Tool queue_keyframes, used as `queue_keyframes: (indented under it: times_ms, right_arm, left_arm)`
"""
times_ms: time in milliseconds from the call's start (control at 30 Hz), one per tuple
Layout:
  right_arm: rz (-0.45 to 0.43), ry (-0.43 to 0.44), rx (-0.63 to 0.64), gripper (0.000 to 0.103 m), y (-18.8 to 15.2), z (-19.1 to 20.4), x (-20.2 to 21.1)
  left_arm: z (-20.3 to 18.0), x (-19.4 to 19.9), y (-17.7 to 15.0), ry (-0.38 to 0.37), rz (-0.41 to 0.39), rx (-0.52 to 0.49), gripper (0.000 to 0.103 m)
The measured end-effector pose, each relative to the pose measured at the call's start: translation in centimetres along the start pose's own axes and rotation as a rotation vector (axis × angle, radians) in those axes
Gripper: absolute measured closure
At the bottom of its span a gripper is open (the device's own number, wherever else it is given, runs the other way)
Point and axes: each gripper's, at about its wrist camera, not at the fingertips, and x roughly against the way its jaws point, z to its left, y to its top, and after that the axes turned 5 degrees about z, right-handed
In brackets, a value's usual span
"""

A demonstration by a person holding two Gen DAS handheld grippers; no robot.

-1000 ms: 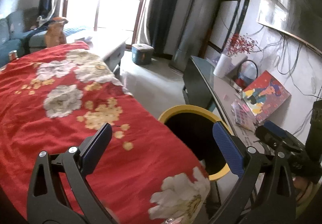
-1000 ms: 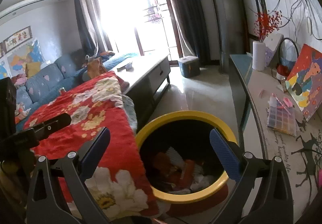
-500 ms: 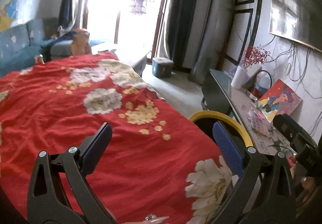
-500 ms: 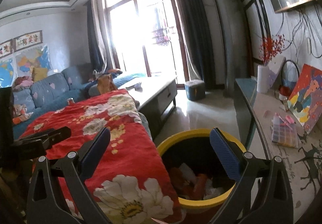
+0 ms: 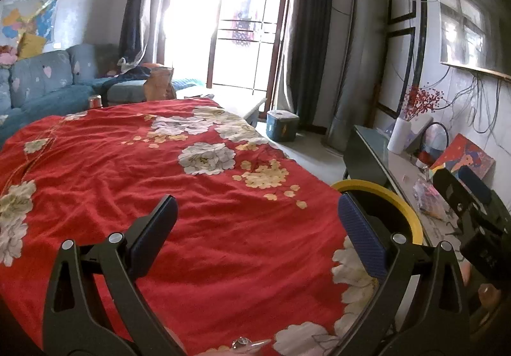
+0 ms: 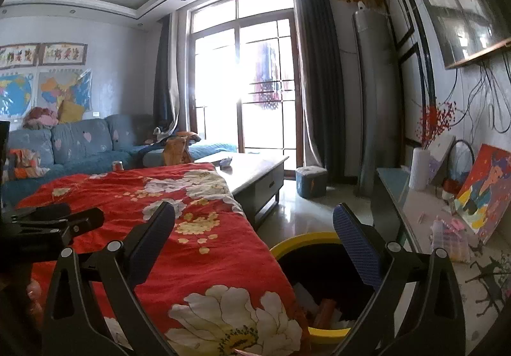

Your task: Collect trash

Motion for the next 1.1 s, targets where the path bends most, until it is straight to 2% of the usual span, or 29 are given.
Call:
queue_keyframes:
  times_ms: [1100]
  right_arm:
    - [0.033, -0.002, -0.022, 0.007, -0.93, 0.01, -0.74]
  left_arm:
    - [-0.12, 0.28, -0.11, 0.004, -0.017, -0.01, 0.011]
